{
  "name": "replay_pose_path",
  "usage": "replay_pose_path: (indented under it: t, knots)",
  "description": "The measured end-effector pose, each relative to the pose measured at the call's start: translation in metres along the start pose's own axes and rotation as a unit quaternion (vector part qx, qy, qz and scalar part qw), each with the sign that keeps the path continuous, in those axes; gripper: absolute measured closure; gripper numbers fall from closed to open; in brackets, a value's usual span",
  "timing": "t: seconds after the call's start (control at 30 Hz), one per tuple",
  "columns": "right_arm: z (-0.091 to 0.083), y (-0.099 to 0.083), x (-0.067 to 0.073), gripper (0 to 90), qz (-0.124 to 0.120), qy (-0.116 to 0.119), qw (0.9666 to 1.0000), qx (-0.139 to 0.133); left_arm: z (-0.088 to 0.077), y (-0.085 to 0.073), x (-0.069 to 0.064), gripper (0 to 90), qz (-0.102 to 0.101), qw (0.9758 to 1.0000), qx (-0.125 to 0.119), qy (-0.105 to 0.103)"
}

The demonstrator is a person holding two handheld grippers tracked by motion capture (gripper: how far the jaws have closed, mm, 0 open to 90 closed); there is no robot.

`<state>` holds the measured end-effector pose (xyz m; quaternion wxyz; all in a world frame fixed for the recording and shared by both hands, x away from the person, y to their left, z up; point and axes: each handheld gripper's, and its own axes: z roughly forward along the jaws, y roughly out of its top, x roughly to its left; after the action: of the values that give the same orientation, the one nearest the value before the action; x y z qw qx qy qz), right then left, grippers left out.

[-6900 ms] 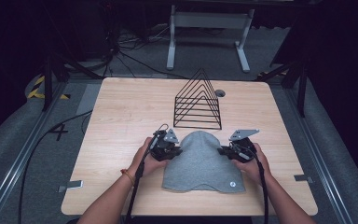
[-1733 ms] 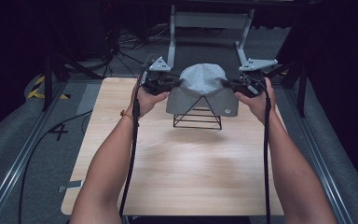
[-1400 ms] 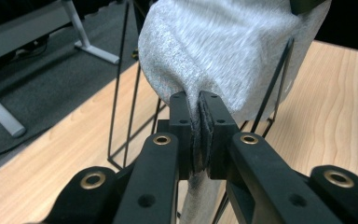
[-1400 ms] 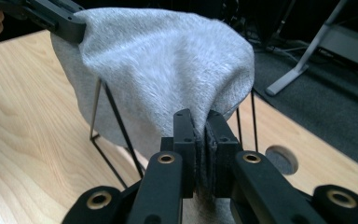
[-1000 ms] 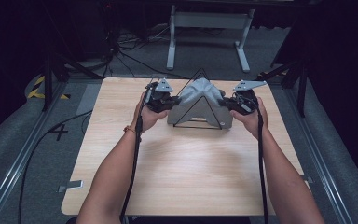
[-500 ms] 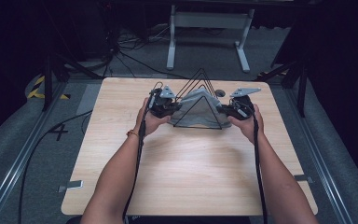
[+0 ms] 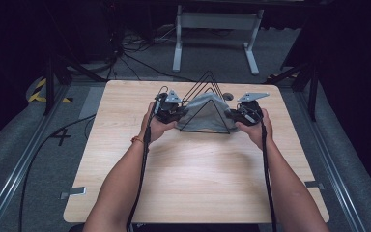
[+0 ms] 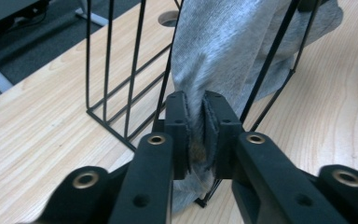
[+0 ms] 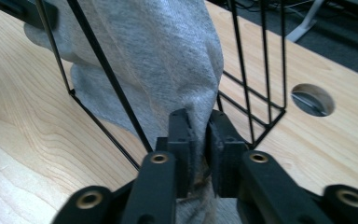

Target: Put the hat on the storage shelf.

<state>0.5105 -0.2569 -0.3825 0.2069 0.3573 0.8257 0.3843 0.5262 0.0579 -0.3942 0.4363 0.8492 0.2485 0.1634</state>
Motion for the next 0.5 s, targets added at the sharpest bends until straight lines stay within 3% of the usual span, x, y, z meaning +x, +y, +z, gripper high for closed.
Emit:
replay_pose_path:
  t: [0.13,0.23,0.5]
  knots:
    - [-0.011,-0.001,0.000,75.6,-0.007,-0.011,0.9999,-0.006,-0.017,-0.002,0.000,76.8,0.006,1.0000,-0.006,0.001]
    - [-0.025,-0.002,0.005,75.9,-0.028,-0.030,0.9991,-0.006,-0.035,-0.007,-0.004,76.6,0.031,0.9995,0.003,0.009]
    - [-0.048,-0.009,0.009,75.6,-0.042,-0.034,0.9985,-0.008,-0.068,-0.023,-0.012,75.6,0.051,0.9984,0.019,0.017]
